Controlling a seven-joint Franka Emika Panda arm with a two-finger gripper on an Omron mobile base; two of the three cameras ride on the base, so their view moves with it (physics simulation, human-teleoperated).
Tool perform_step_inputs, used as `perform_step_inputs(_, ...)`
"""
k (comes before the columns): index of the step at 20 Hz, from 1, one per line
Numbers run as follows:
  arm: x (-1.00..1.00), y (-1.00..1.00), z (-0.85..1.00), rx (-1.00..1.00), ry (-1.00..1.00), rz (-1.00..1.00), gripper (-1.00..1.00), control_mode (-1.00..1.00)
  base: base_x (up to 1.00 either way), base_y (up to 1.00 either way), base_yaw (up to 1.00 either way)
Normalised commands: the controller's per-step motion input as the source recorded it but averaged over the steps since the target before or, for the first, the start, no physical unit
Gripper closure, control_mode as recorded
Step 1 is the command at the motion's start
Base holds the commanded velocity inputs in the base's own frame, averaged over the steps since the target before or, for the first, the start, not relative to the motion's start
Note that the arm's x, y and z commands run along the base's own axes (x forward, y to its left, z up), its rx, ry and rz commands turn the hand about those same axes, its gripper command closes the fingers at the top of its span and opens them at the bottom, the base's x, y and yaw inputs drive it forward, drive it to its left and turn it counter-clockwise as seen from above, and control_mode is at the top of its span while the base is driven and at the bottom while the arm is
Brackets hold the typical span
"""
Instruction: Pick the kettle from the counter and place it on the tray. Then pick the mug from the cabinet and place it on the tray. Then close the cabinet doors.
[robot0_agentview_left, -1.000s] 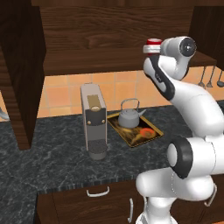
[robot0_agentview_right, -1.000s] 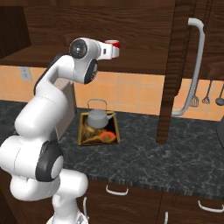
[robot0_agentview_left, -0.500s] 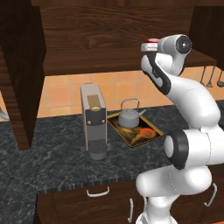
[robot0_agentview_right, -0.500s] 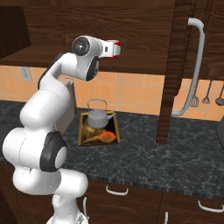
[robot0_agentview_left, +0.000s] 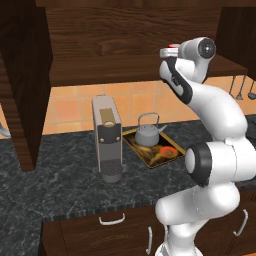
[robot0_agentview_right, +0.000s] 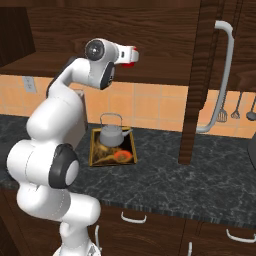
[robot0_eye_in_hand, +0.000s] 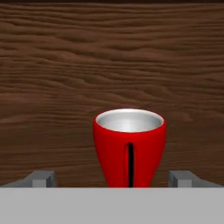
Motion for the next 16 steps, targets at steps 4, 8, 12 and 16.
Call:
perform_step_inputs(4,0.10,-0.07,-0.01,0.00,0.02,0.00,-1.00,-1.00,0.00,0.00,0.00)
perform_step_inputs(8,0.13,-0.09,0.00,0.00,0.00,0.00,-1.00,-1.00,0.00,0.00,0.00)
perform_step_inputs(12,0.13,-0.06,0.00,0.00,0.00,0.00,-1.00,-1.00,0.00,0.00,0.00)
perform_step_inputs(16,0.09,-0.07,0.00,0.00,0.00,0.00,-1.00,-1.00,0.00,0.00,0.00)
